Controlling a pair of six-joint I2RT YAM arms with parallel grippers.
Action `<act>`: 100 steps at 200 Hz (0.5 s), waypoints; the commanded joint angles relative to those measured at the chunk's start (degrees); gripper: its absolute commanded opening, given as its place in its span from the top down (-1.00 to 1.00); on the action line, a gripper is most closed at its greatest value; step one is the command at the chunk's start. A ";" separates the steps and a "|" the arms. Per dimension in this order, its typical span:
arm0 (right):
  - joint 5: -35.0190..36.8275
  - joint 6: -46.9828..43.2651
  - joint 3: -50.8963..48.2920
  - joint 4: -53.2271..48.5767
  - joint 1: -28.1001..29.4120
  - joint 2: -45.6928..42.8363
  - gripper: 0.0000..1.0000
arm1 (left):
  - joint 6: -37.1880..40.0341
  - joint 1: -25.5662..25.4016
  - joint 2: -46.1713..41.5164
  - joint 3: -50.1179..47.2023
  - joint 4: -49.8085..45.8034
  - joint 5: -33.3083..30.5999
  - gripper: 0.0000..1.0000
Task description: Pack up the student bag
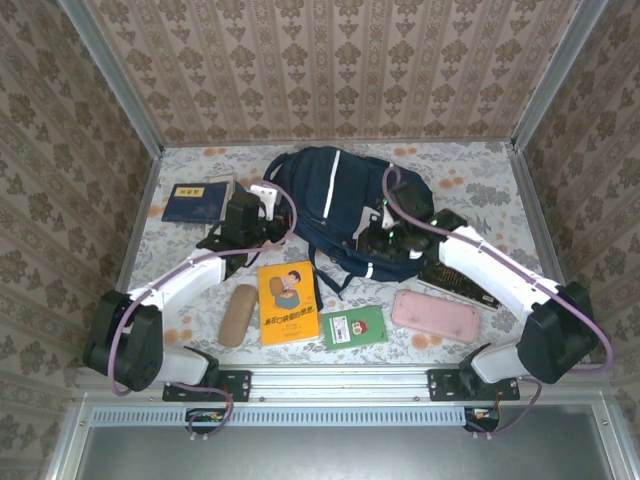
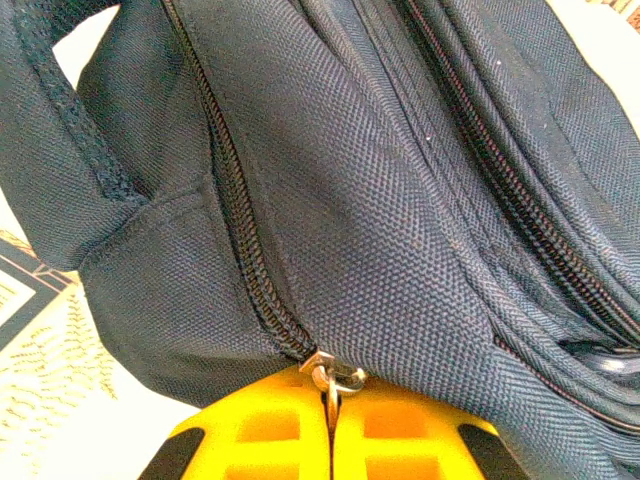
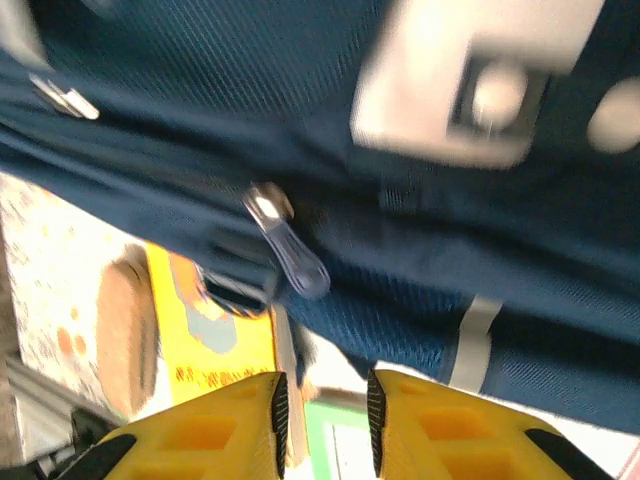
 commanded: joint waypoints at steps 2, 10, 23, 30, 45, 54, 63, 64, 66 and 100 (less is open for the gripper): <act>-6.47 3.28 -3.93 7.54 2.65 -0.11 0.49 | -3.21 0.26 -3.59 3.44 1.63 2.55 1.00; -5.64 2.79 -4.80 7.68 3.13 1.00 0.53 | -3.44 0.30 -3.82 3.85 0.92 2.76 1.00; -2.74 1.75 -5.52 7.35 3.15 3.04 0.59 | -3.79 0.16 -4.06 4.21 -0.10 3.16 1.00; -0.23 1.00 -5.40 6.65 2.99 4.09 0.64 | -3.94 -0.03 -4.12 4.12 -0.29 3.50 1.00; 5.99 -0.40 -4.37 4.85 2.56 6.18 0.65 | -4.49 -0.52 -4.69 3.93 -0.98 4.11 1.00; 9.88 -1.24 -3.66 3.98 1.91 7.04 0.65 | -4.74 -0.94 -5.40 3.62 -1.34 4.46 1.00; 14.04 -1.99 -2.74 2.71 1.06 7.90 0.61 | -5.04 -1.40 -6.32 3.02 -1.56 4.44 1.00; 14.51 -2.09 -2.64 2.51 0.96 8.04 0.60 | -5.10 -1.47 -6.48 2.92 -1.65 4.49 1.00; 15.37 -2.22 -2.33 2.26 0.73 8.25 0.60 | -5.11 -1.57 -6.68 2.85 -1.68 4.41 1.00; 25.39 -5.16 3.08 -1.03 -4.03 13.65 0.47 | -6.07 -3.83 -10.25 0.26 -2.69 3.72 1.00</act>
